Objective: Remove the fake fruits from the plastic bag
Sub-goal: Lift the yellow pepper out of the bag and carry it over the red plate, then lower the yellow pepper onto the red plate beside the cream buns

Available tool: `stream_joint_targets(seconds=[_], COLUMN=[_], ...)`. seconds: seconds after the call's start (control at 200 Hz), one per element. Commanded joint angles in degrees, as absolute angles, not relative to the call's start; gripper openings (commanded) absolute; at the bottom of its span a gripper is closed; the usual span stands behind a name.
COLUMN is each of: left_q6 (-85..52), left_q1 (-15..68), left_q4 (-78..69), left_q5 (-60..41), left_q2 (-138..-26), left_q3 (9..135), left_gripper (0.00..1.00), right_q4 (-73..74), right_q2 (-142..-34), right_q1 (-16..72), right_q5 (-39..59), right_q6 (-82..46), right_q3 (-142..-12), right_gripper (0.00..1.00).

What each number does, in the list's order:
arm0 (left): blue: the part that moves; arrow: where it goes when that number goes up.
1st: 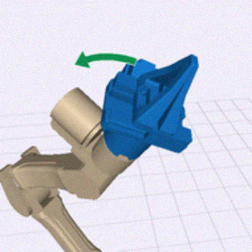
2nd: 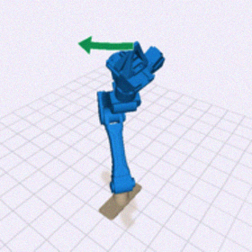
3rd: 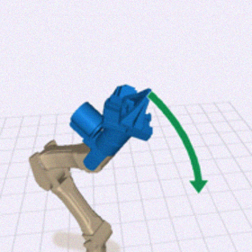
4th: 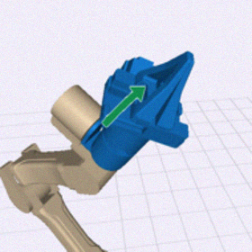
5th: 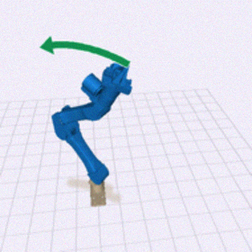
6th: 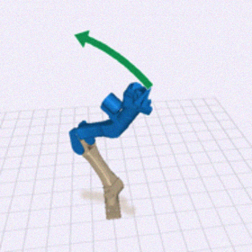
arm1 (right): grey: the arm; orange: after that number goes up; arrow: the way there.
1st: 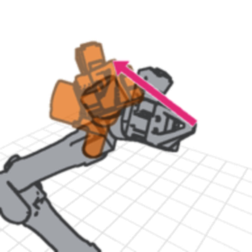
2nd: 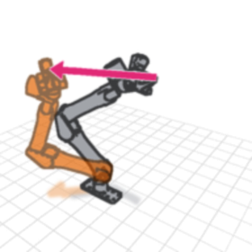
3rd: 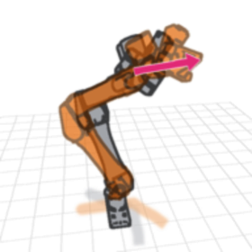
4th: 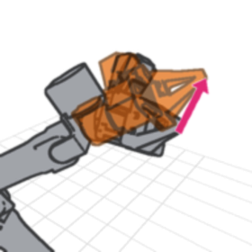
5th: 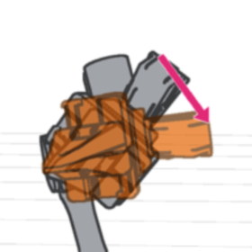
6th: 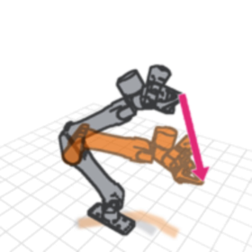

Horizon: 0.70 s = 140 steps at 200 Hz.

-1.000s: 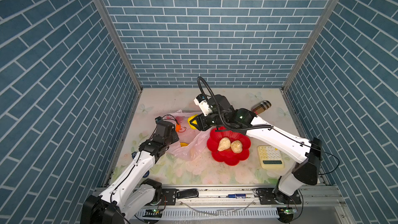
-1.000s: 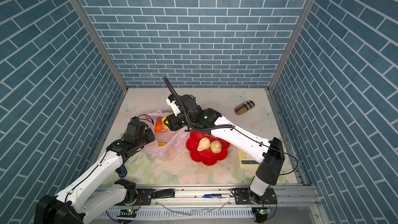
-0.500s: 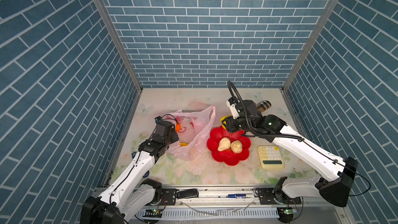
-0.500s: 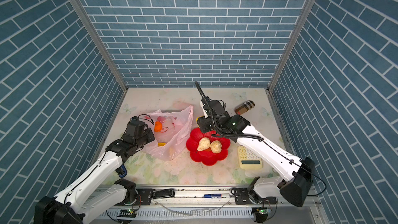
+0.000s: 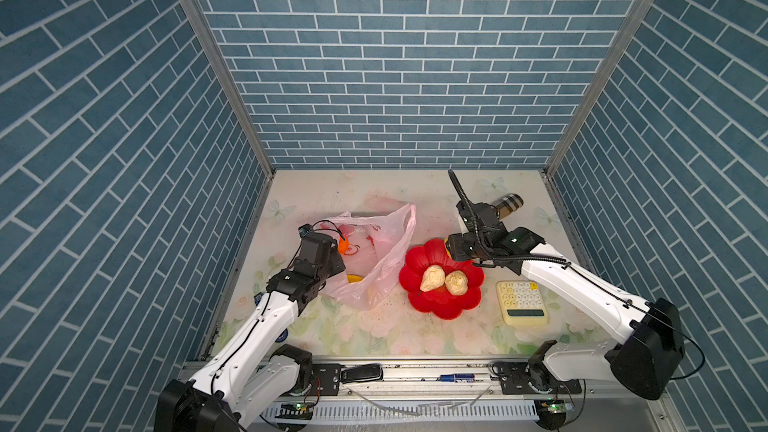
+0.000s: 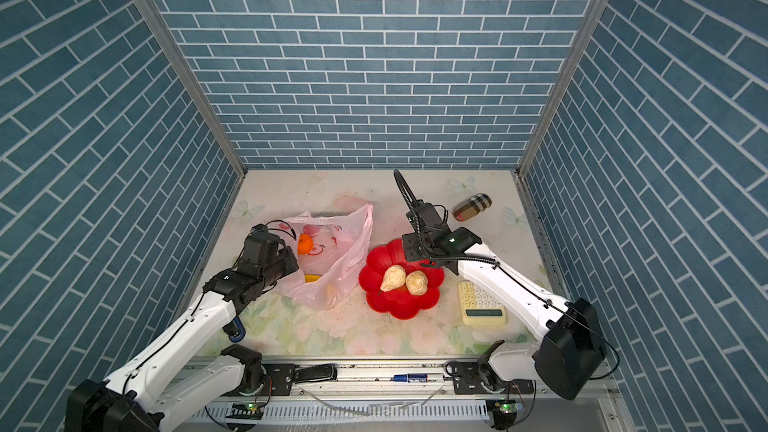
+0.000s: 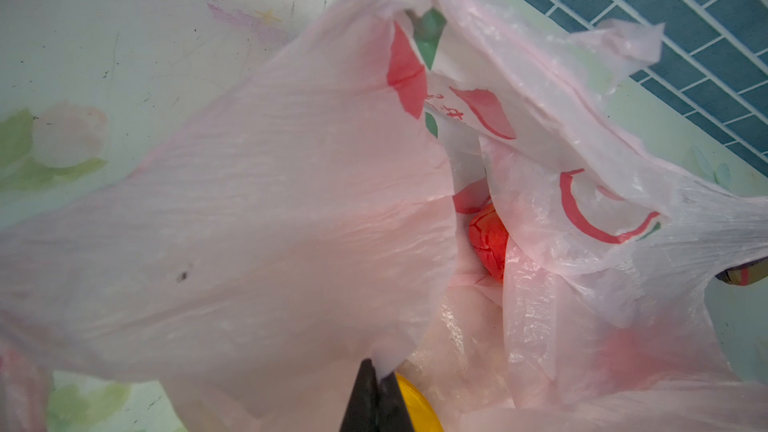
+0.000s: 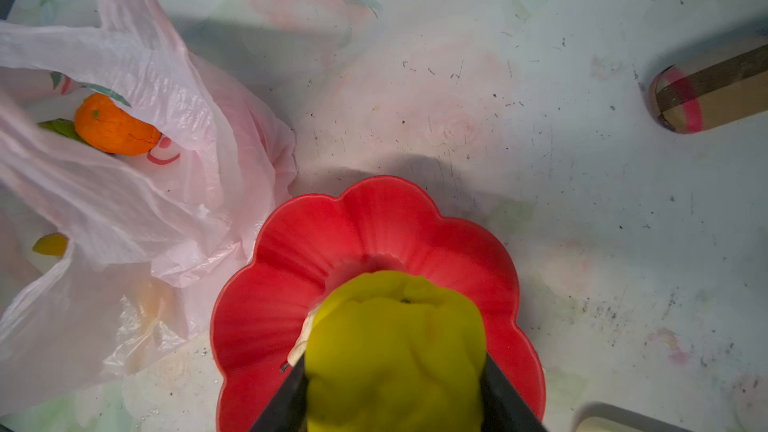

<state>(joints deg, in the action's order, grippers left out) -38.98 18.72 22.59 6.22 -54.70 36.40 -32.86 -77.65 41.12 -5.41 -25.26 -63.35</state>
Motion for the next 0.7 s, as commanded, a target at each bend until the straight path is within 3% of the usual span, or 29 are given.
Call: stream_joint_targets(seconds=[0.0, 0.695], left_q6=[-38.03, -37.79], left_q1=[18.43, 18.43], left_q4=[24.57, 25.39], left_q5=[6.83, 6.98], left_q2=[-53.45, -52.82], left_q3=[37.88, 37.88], left_gripper=[0.06, 0.06], right_q4=[-29.82, -25.68], right_q2=[-79.84, -89.66], right_q1=[40.87, 39.74], right_q5=[-4.14, -3.78], right_q6=[-26.19, -26.15], right_q3=[-62.20, -59.48], right_gripper=[0.38, 0.39])
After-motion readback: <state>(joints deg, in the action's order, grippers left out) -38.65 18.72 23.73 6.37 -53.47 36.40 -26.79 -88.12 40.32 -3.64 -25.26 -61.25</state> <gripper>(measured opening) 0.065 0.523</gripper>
